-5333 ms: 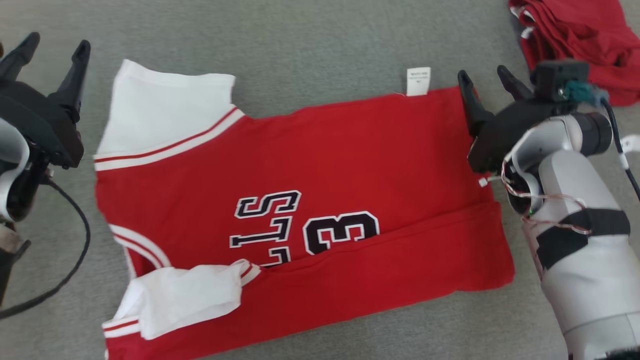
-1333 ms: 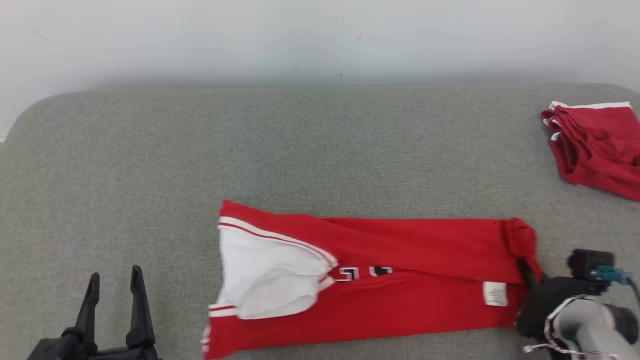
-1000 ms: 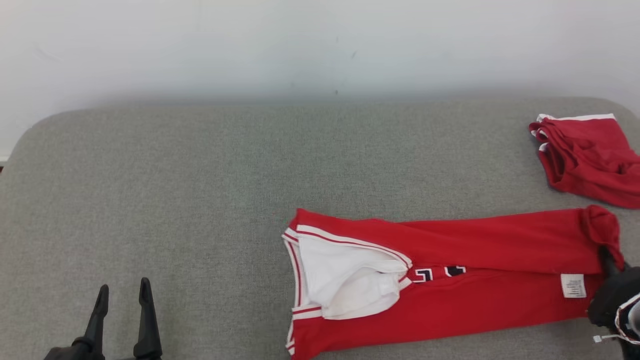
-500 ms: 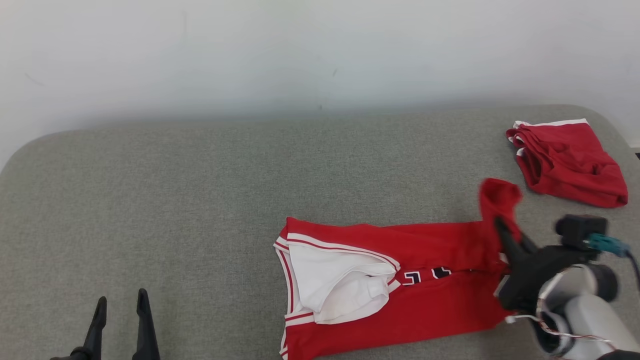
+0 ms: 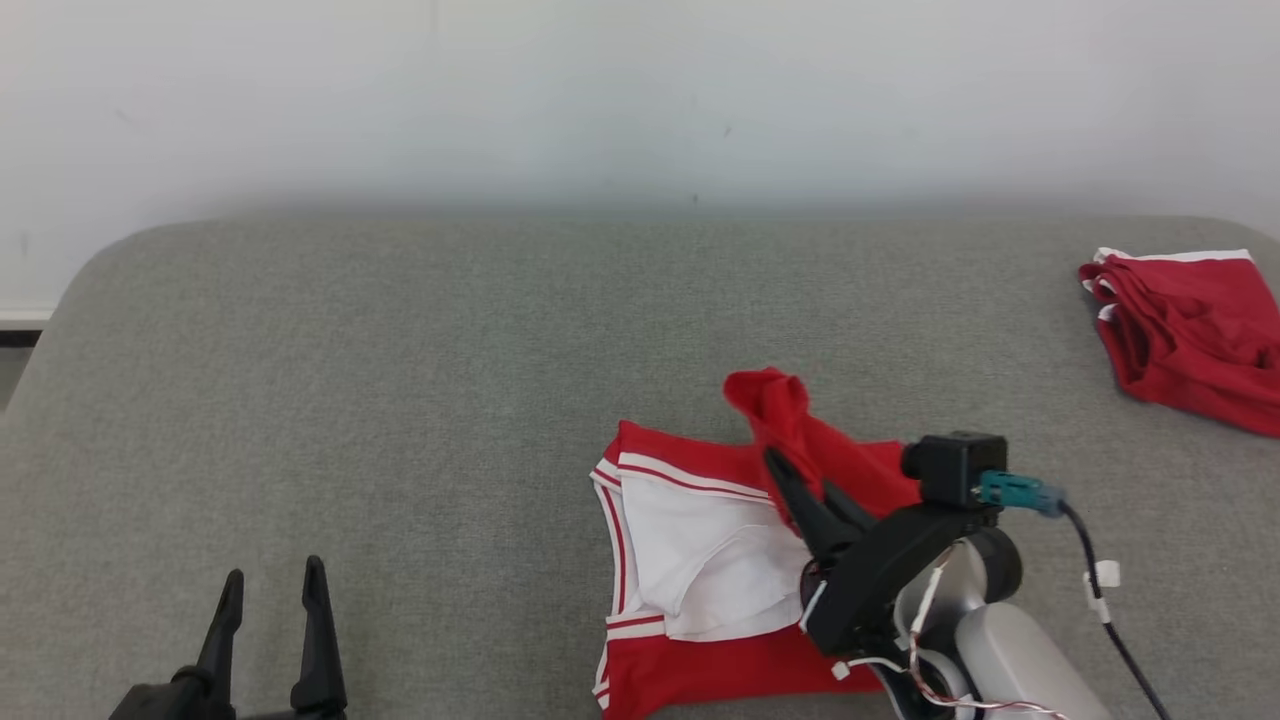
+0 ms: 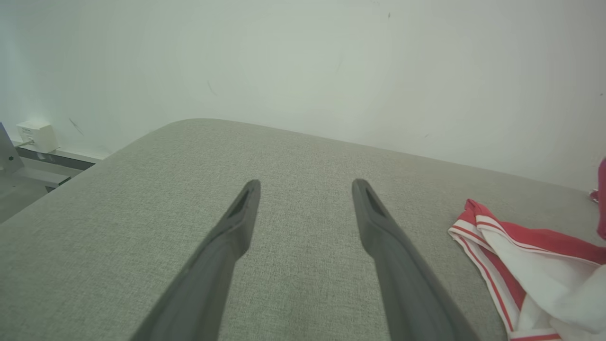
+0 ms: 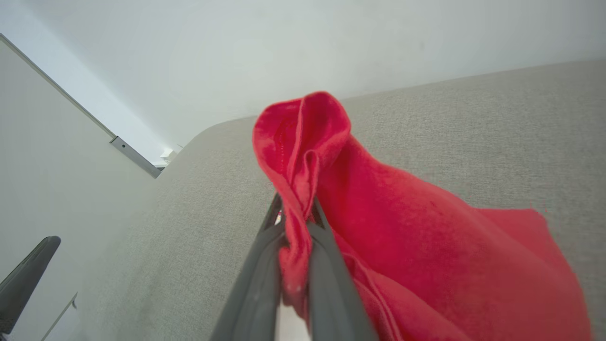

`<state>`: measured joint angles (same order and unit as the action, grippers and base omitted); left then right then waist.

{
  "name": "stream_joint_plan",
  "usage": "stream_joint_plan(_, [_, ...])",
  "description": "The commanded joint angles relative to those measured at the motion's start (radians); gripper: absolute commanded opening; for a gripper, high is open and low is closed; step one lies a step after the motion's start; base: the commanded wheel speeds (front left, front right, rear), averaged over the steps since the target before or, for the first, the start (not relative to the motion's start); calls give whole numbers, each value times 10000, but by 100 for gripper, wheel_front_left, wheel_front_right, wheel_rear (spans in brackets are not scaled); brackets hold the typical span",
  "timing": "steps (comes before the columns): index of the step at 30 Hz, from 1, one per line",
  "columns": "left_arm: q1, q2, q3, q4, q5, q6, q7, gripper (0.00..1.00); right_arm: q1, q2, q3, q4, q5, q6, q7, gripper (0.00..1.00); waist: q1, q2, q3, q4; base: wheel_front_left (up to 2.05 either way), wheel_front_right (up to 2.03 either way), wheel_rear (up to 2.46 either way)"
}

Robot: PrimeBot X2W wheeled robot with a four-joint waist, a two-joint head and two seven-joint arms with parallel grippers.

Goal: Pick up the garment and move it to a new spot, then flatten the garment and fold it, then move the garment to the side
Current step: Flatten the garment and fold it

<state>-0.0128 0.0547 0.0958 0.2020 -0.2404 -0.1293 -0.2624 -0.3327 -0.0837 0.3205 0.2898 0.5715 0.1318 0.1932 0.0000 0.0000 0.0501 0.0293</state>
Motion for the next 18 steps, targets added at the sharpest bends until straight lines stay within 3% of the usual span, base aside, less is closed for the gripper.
stream_joint_plan(1, [-200, -23, -61, 59, 14, -6, -30, 100, -79, 155, 170, 76, 3, -29, -56, 0, 0, 0, 130, 201, 0, 0, 0])
stream_joint_plan(13, [-656, -35, -389, 424, -144, -15, -30, 100, -490, 331, 1607, 1396, 830, -27, -1021, 0, 0, 0, 392, 696, 0, 0, 0])
stream_joint_plan(14, [-673, -34, -384, 445, -154, -15, -30, 100, -557, 341, 1740, 1503, 940, -27, -1154, 17, 0, 0, 394, 694, 0, 0, 0])
stream_joint_plan(15, [-676, -33, -390, 462, -157, -15, -30, 100, -642, 335, 1820, 1667, 914, -27, -1309, 100, 0, 0, 397, 685, 0, 0, 0])
stream_joint_plan(18, [-683, -33, -411, 494, -143, -14, -30, 100, -912, 329, 1969, 2072, 463, -27, -1909, 100, 0, 0, 375, 644, 0, 0, 0])
